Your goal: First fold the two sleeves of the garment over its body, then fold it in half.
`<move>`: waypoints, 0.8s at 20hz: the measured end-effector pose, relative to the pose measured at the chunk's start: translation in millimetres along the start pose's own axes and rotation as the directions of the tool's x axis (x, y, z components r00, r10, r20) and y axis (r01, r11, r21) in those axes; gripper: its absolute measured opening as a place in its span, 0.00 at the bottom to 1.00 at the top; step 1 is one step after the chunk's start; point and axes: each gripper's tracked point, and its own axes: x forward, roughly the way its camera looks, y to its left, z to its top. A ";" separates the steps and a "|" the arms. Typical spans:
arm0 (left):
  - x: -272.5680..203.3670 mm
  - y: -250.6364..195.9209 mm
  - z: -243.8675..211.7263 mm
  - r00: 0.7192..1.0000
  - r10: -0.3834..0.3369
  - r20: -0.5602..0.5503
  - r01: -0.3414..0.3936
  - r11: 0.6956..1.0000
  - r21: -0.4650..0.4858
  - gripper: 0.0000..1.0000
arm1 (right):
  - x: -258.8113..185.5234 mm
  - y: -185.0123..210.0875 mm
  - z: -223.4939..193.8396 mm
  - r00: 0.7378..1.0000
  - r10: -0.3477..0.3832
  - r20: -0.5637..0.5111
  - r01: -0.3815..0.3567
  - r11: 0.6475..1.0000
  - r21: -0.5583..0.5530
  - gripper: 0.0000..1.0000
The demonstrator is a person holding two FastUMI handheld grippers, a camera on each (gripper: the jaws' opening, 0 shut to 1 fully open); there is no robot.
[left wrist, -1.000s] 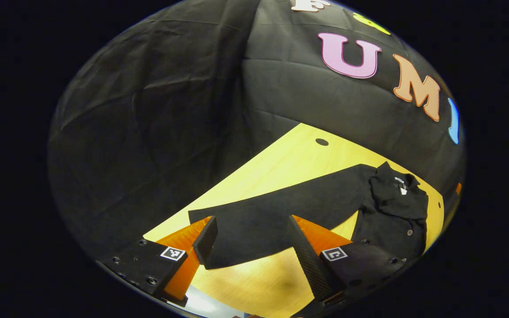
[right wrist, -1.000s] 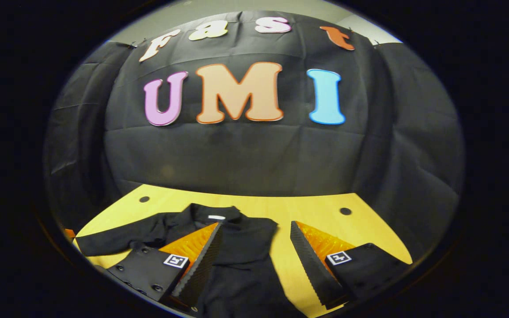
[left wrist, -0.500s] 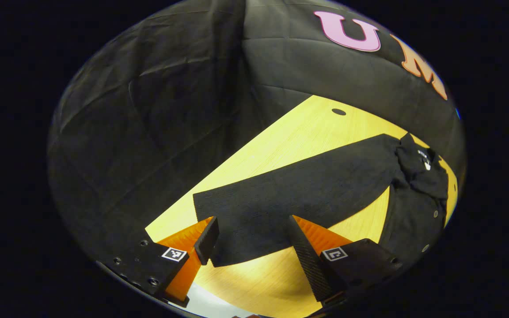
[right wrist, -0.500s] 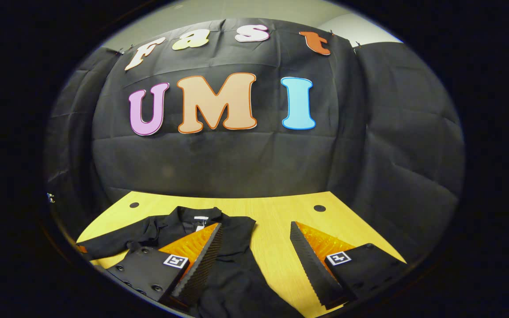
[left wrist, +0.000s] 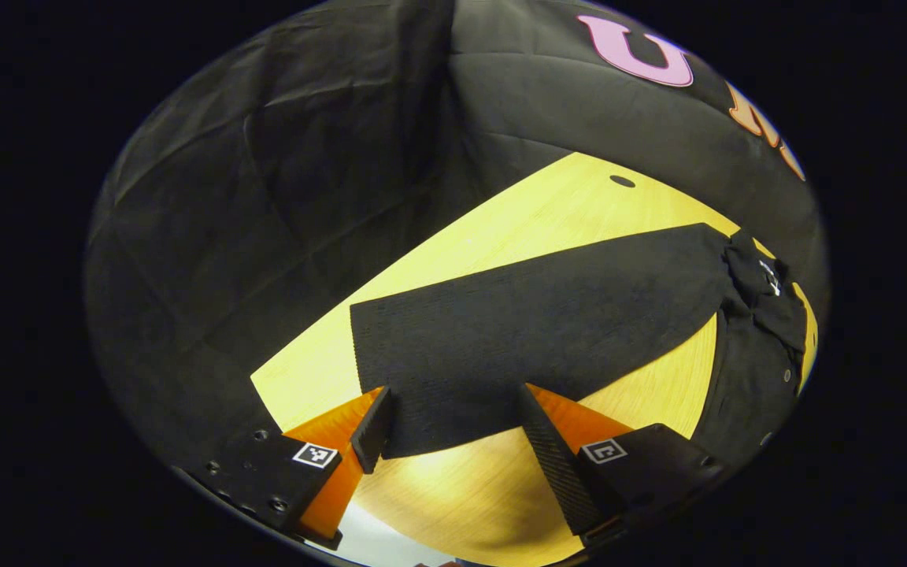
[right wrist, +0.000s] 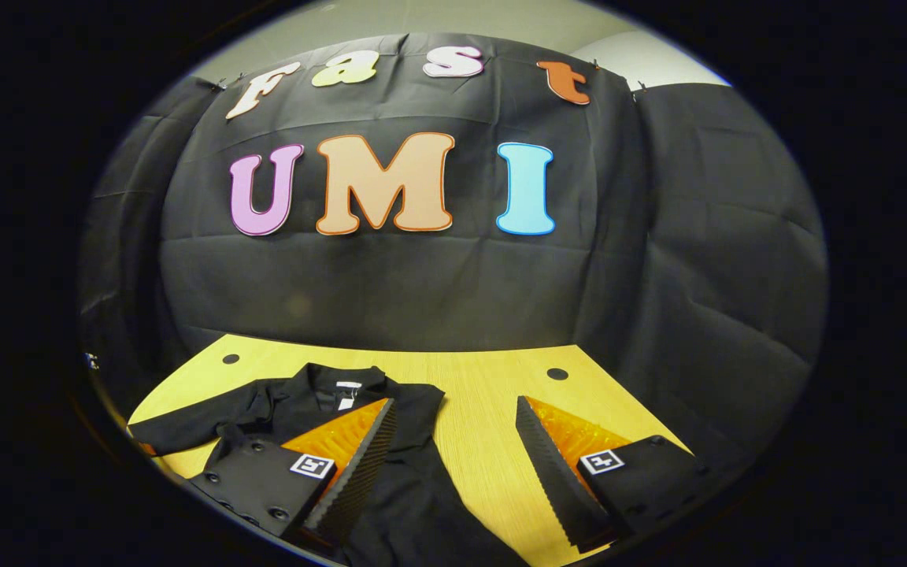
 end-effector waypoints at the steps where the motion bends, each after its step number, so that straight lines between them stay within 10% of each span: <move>1: 1.5 -0.6 1.1 1.000 0.002 0.005 -0.002 1.000 -0.005 0.98 | 0.8 0.3 -1.6 1.000 0.002 -0.004 -0.002 1.000 0.001 0.97; 7: 0.7 -9.5 2.6 0.999 -0.048 0.007 0.048 0.999 0.013 0.92 | 5.1 11.4 -19.2 0.998 0.040 -0.049 -0.039 0.999 0.030 0.97; 16: 2.6 -21.6 8.5 0.993 -0.105 0.050 0.110 0.987 -0.118 0.24 | 7.6 8.1 -28.6 0.998 0.028 -0.064 -0.027 1.000 0.008 0.97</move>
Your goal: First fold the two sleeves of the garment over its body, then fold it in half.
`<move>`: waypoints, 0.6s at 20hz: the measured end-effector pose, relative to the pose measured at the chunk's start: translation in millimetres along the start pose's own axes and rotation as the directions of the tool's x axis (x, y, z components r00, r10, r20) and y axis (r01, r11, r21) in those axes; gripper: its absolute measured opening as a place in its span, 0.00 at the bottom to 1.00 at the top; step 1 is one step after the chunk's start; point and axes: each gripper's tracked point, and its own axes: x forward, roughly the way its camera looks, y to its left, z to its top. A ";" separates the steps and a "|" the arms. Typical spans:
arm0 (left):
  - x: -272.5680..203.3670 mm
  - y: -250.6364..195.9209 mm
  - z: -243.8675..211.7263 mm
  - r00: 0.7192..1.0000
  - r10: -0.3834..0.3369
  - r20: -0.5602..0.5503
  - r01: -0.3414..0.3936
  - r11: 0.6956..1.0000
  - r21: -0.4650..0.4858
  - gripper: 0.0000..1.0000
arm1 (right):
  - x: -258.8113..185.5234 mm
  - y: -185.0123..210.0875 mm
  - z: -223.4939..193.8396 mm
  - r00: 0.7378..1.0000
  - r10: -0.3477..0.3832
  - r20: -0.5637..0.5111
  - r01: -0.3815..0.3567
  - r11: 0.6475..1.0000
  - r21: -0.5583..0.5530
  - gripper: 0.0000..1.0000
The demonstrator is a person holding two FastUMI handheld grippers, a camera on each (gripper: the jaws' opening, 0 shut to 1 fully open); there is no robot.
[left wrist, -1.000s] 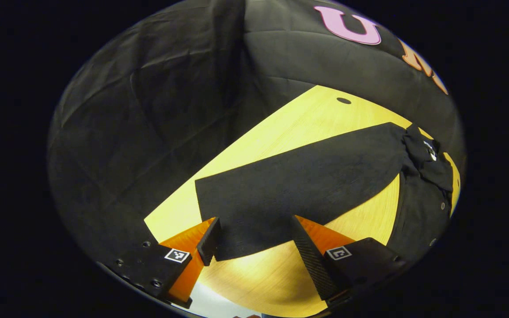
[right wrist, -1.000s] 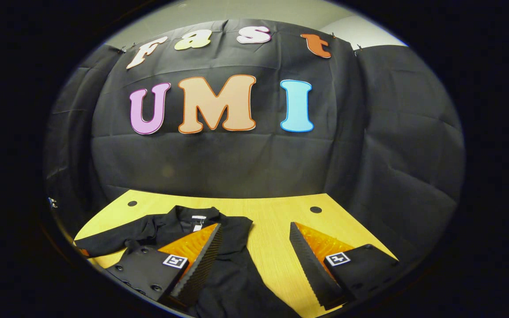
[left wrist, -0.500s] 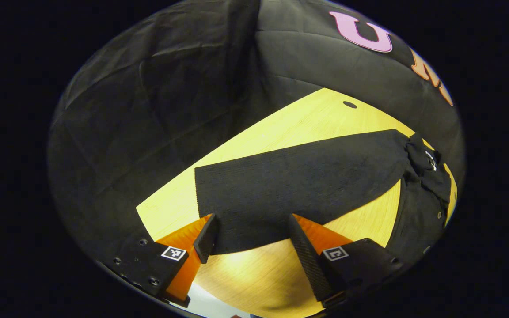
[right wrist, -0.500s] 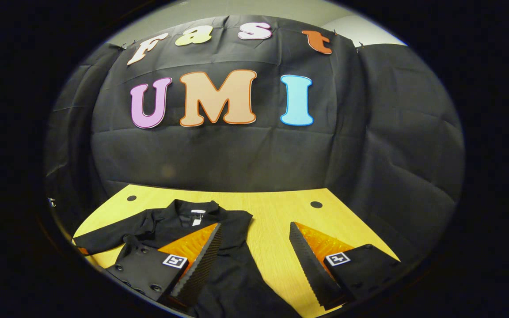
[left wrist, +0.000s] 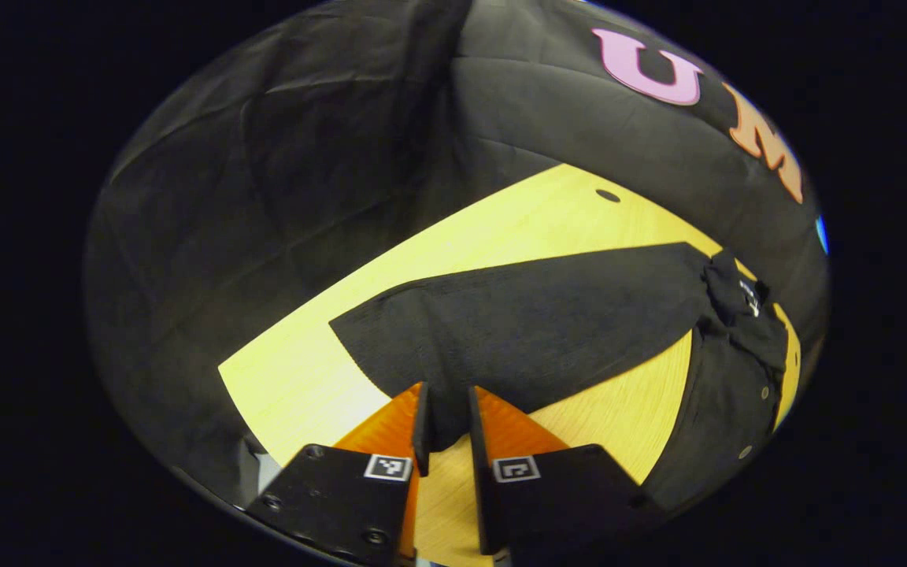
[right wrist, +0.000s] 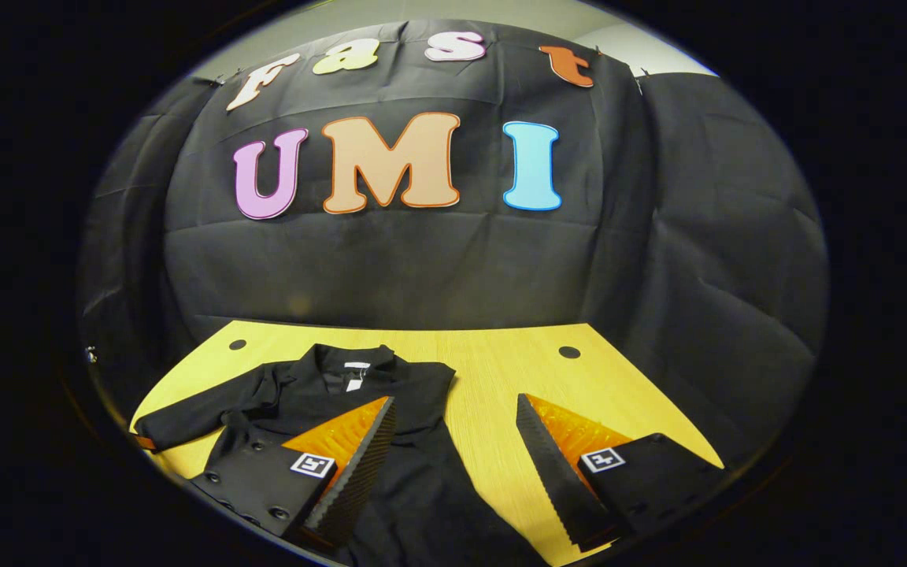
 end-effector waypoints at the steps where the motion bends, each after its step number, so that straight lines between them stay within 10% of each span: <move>1: 0.2 -0.7 1.2 1.000 -0.010 0.010 0.010 0.999 -0.033 0.01 | -0.4 -2.3 -0.7 1.000 -0.003 0.000 0.003 1.000 0.004 0.97; 12: -3.5 -2.1 2.0 0.999 -0.054 -0.004 0.054 0.997 -0.062 0.00 | -14.1 -22.9 1.0 0.998 -0.056 0.013 0.056 0.998 0.032 0.94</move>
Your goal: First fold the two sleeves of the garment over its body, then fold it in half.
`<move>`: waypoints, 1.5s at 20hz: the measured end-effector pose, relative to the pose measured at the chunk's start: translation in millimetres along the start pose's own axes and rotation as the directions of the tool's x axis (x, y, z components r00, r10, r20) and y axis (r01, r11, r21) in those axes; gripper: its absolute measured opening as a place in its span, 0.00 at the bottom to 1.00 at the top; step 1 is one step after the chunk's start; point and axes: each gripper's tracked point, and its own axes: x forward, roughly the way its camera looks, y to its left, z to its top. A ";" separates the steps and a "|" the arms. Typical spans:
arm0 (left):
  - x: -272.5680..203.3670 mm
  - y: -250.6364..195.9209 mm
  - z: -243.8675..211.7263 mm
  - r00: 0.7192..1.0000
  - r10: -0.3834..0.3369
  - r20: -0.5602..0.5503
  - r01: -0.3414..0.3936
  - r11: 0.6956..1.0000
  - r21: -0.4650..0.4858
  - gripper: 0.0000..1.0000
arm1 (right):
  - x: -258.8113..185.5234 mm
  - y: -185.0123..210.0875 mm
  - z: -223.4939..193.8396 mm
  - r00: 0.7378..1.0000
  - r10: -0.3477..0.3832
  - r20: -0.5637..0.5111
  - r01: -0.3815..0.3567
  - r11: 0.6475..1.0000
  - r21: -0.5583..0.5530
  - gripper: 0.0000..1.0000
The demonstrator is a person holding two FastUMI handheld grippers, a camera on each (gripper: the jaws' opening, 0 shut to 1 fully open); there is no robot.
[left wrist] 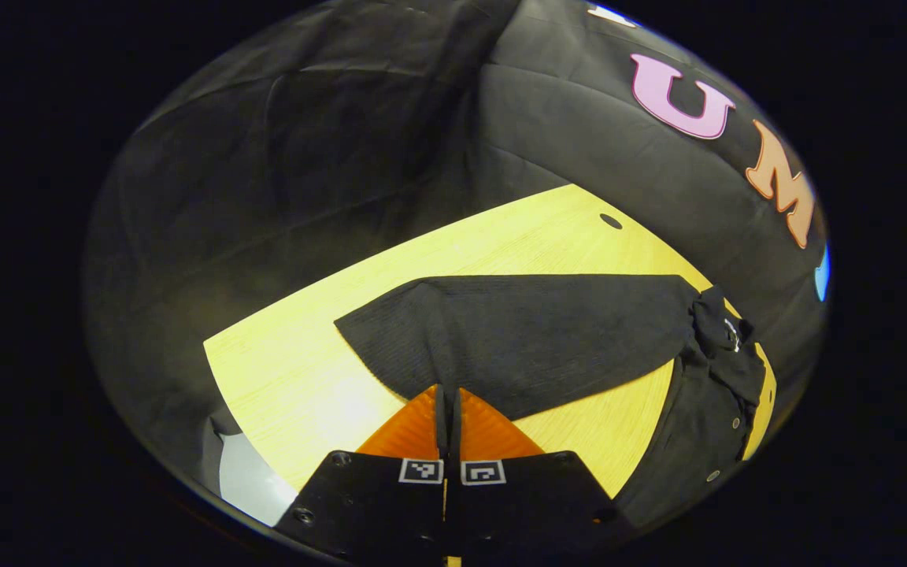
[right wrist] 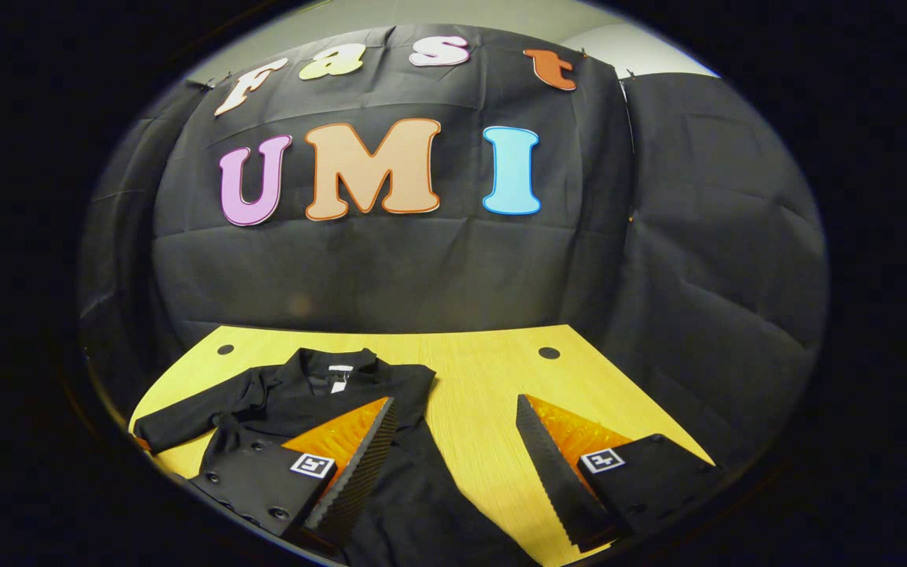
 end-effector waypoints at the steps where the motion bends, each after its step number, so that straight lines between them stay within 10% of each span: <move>1: -1.7 -1.0 2.7 1.000 -0.006 0.006 0.006 1.000 0.002 0.00 | -1.1 -1.7 -2.2 1.000 -0.001 -0.008 0.001 1.000 0.003 0.97; 10: -31.7 -37.8 76.1 0.982 -0.118 0.146 0.116 0.993 0.020 0.00 | -19.8 -12.0 -15.1 0.999 -0.017 -0.034 0.017 1.000 0.003 0.97; 17: -66.8 -126.5 151.5 0.908 -0.286 0.305 0.253 0.957 0.144 0.00 | -19.1 -46.3 -19.4 0.998 -0.033 -0.046 0.034 0.999 0.032 0.94; 30: -99.1 -409.9 148.1 0.722 -0.649 0.238 0.521 0.737 0.431 0.00 | -26.7 -108.8 -39.7 0.994 -0.063 -0.087 0.072 0.992 0.100 0.97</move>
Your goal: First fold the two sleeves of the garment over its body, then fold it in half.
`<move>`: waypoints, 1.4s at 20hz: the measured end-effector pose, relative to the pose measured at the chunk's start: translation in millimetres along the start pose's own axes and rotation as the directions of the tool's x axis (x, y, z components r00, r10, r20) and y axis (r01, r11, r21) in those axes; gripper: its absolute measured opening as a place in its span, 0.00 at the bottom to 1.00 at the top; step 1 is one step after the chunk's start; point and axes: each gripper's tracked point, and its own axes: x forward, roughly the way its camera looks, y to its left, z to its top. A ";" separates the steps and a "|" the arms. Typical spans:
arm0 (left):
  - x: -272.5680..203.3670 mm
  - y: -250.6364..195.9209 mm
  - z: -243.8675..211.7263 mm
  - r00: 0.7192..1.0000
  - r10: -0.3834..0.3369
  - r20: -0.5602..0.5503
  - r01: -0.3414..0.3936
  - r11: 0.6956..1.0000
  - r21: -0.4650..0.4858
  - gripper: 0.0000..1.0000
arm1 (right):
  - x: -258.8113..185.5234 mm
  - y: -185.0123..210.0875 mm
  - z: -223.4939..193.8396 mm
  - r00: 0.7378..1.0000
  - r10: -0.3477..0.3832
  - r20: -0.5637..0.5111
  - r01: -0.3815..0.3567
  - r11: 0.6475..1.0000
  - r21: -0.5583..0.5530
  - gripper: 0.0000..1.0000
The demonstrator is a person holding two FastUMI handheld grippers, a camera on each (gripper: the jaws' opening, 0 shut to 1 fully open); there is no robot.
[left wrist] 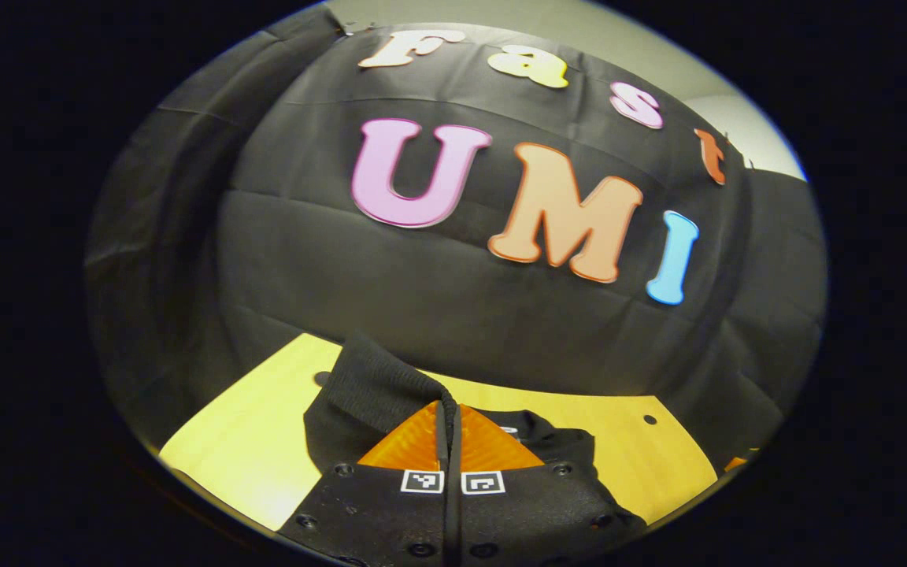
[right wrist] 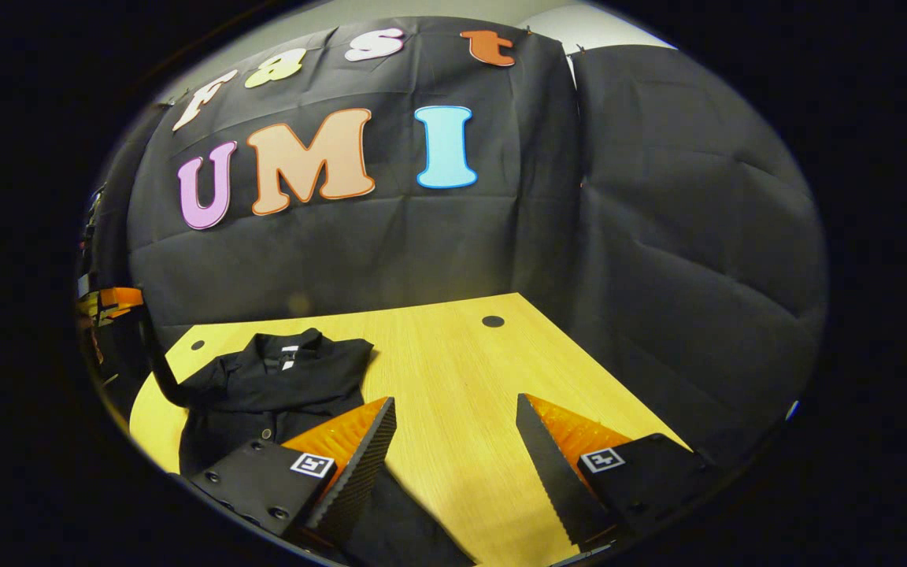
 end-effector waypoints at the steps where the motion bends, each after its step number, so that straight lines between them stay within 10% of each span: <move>1: 9.0 -19.2 -5.8 1.000 -0.027 -0.011 0.027 0.999 0.017 0.00 | -0.2 -3.5 -1.8 1.000 -0.001 -0.004 0.001 1.000 0.012 0.94; 8: 60.0 -147.8 -73.6 0.968 -0.204 -0.147 0.220 0.971 0.096 0.00 | -6.9 -35.1 -6.4 1.000 -0.018 -0.012 0.019 0.995 0.093 0.97; 20: 84.4 -210.2 -192.6 0.912 -0.169 -0.374 0.296 0.903 0.312 0.00 | -14.4 -70.0 -26.4 0.996 -0.068 -0.058 0.076 0.986 0.148 0.98; 22: 84.8 -222.9 -200.6 0.904 -0.198 -0.379 0.333 0.882 0.333 0.09 | -14.3 -73.0 -28.4 0.995 -0.075 -0.063 0.083 0.987 0.139 0.93; 26: 78.1 -232.5 -215.8 0.901 -0.189 -0.390 0.348 0.851 0.394 0.65 | -15.2 -82.4 -32.8 0.995 -0.066 -0.073 0.076 0.988 0.135 0.98; 28: 76.4 -231.0 -206.8 0.926 -0.163 -0.341 0.304 0.857 0.416 0.70 | -12.9 -79.0 -30.4 0.997 -0.050 -0.067 0.058 0.990 0.130 0.97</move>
